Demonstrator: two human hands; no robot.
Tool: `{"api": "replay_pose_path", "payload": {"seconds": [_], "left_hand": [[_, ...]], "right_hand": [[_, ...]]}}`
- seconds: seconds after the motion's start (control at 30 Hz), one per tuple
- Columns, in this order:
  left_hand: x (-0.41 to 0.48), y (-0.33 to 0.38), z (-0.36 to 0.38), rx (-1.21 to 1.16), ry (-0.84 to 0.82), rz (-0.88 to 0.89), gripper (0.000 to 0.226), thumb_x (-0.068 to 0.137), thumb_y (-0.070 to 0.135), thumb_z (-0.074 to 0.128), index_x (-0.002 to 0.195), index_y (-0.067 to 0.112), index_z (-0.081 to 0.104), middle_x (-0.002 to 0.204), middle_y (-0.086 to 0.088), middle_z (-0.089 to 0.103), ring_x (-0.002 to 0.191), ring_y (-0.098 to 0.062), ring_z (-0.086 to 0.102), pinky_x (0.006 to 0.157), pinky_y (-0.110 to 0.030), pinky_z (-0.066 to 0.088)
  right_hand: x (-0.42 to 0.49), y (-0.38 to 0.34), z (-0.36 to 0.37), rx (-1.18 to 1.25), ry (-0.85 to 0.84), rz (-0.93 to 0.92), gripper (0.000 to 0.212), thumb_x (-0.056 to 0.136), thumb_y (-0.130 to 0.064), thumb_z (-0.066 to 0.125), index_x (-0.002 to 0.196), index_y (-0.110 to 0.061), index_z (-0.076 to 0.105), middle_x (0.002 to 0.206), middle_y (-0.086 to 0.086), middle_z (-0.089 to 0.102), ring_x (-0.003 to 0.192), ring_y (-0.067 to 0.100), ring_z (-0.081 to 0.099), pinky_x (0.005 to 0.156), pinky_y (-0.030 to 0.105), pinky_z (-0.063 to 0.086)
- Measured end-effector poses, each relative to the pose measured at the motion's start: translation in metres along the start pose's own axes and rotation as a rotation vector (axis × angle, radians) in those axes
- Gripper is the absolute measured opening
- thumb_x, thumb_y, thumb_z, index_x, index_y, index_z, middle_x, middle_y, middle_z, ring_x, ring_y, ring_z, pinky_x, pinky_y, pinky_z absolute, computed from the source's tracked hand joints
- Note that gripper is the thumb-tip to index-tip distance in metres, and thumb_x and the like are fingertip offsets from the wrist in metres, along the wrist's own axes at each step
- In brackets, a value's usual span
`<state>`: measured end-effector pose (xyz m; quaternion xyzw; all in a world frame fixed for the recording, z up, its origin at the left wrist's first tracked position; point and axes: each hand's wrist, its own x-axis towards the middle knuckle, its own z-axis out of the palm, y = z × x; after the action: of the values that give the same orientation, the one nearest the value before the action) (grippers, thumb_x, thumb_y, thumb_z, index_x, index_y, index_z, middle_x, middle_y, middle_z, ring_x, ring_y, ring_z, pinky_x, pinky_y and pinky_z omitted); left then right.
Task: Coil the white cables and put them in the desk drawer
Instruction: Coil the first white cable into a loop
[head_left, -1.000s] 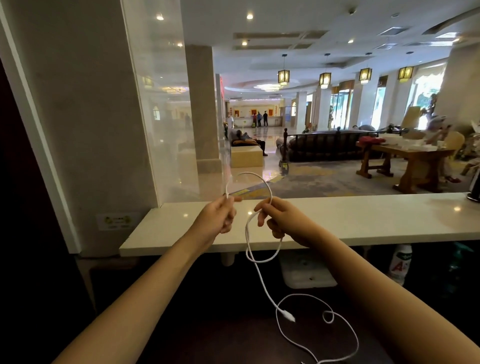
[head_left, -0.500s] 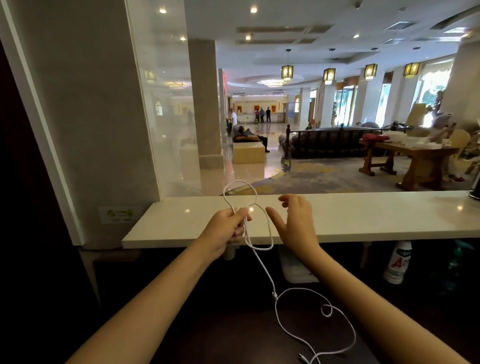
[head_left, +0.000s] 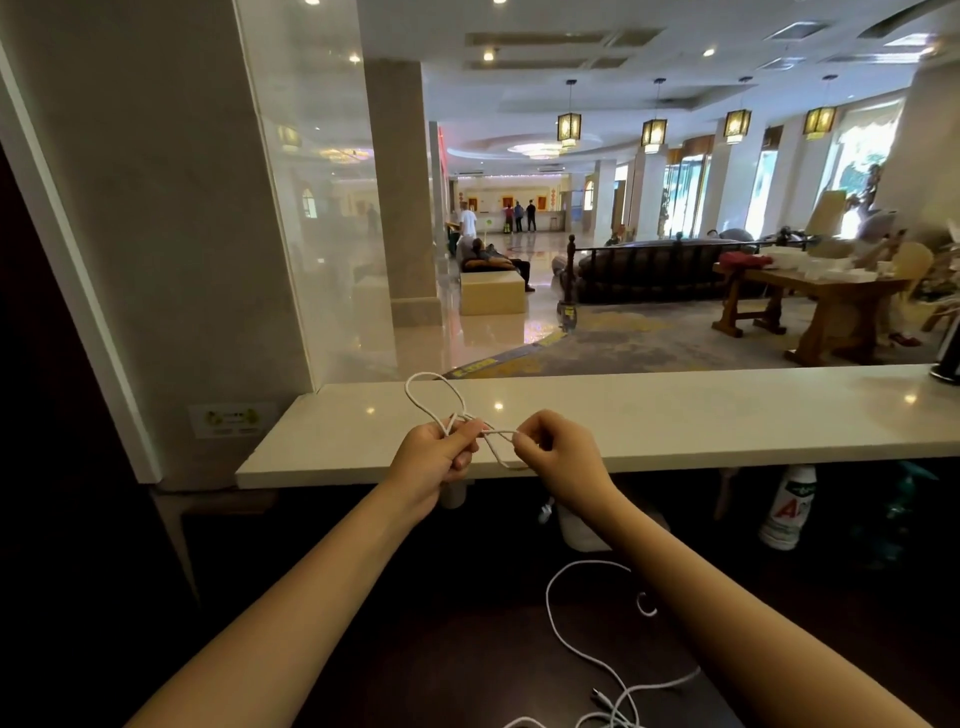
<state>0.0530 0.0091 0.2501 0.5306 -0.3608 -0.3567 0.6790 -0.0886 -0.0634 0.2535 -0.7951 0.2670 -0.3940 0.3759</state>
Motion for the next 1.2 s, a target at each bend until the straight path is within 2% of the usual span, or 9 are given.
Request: {"api": "replay_pose_path", "payload": {"seconds": [0.2,0.33,0.4,0.53,0.63,0.73,0.9,1.03,1.2], "left_hand": [[0.010,-0.002,-0.009,0.142,0.144,-0.114,0.015,0.081,0.017,0.068,0.072,0.006,0.066,0.066,-0.006,0.065,0.037,-0.006,0.039,0.031,-0.013,0.027],[0.017,-0.004,-0.011,0.209,0.229,-0.137,0.012,0.079,0.018,0.068,0.075,0.006,0.069,0.074,-0.007,0.069,0.038,-0.007,0.039,0.032,-0.015,0.027],[0.020,-0.005,-0.014,0.236,0.293,-0.141,0.013,0.078,0.019,0.067,0.074,0.007,0.069,0.082,-0.008,0.071,0.043,-0.009,0.040,0.034,-0.017,0.029],[0.022,-0.007,-0.012,0.112,0.272,-0.204,0.012,0.080,0.016,0.065,0.073,0.006,0.067,0.070,-0.007,0.071,0.040,-0.008,0.037,0.032,-0.016,0.025],[0.020,-0.008,-0.004,-0.101,0.174,-0.287,0.010,0.080,0.010,0.062,0.073,0.003,0.065,0.060,-0.007,0.069,0.030,-0.005,0.035,0.028,-0.013,0.019],[0.019,-0.008,-0.006,-0.259,0.117,-0.346,0.012,0.085,0.009,0.055,0.075,0.006,0.059,0.068,-0.008,0.063,0.027,-0.004,0.035,0.024,-0.013,0.017],[0.021,-0.007,-0.011,-0.378,0.084,-0.346,0.019,0.092,0.007,0.045,0.076,0.004,0.055,0.065,-0.005,0.062,0.027,-0.003,0.037,0.023,-0.013,0.017],[0.022,-0.015,-0.006,-0.361,0.124,-0.323,0.024,0.094,0.002,0.040,0.074,0.000,0.052,0.073,-0.009,0.055,0.028,-0.002,0.041,0.024,-0.011,0.019],[0.020,-0.017,-0.003,-0.484,0.078,-0.299,0.025,0.096,0.009,0.042,0.076,0.003,0.057,0.062,-0.004,0.061,0.035,-0.002,0.046,0.028,-0.012,0.026]], "right_hand": [[0.005,-0.016,-0.009,-0.210,0.002,-0.266,0.009,0.079,-0.023,0.069,0.073,-0.025,0.063,0.068,-0.021,0.056,0.082,0.003,0.044,0.084,0.033,0.035],[0.008,-0.023,-0.017,-0.284,-0.236,-0.317,0.011,0.084,-0.027,0.064,0.091,-0.019,0.059,0.068,-0.009,0.060,0.063,0.006,0.052,0.064,0.026,0.043],[0.009,-0.017,-0.017,-0.498,-0.304,-0.307,0.021,0.087,-0.028,0.060,0.105,-0.019,0.056,0.078,-0.009,0.059,0.068,0.008,0.052,0.067,0.025,0.040],[0.008,0.004,-0.015,-0.708,0.009,-0.324,0.012,0.087,-0.024,0.056,0.090,-0.015,0.063,0.082,0.000,0.066,0.081,0.019,0.058,0.076,0.032,0.039],[0.011,0.014,-0.016,-0.513,0.288,-0.211,0.025,0.088,-0.028,0.059,0.072,-0.009,0.059,0.068,0.005,0.064,0.070,0.023,0.054,0.061,0.030,0.032],[0.009,0.016,-0.016,-0.193,0.379,-0.064,0.036,0.090,-0.033,0.054,0.063,-0.010,0.060,0.066,0.002,0.065,0.076,0.018,0.053,0.059,0.023,0.033],[-0.020,0.011,-0.009,-0.147,0.170,-0.499,0.027,0.083,-0.018,0.067,0.059,-0.008,0.063,0.076,0.001,0.066,0.085,0.019,0.054,0.075,0.026,0.041],[-0.039,0.003,0.000,-0.391,-0.079,-0.828,0.035,0.089,-0.027,0.058,0.059,-0.008,0.055,0.065,0.004,0.059,0.068,0.020,0.054,0.064,0.027,0.042],[-0.033,0.015,-0.003,-0.768,-0.485,-0.470,0.050,0.095,-0.048,0.036,0.079,-0.008,0.062,0.079,0.007,0.065,0.081,0.021,0.056,0.073,0.035,0.044]]}}
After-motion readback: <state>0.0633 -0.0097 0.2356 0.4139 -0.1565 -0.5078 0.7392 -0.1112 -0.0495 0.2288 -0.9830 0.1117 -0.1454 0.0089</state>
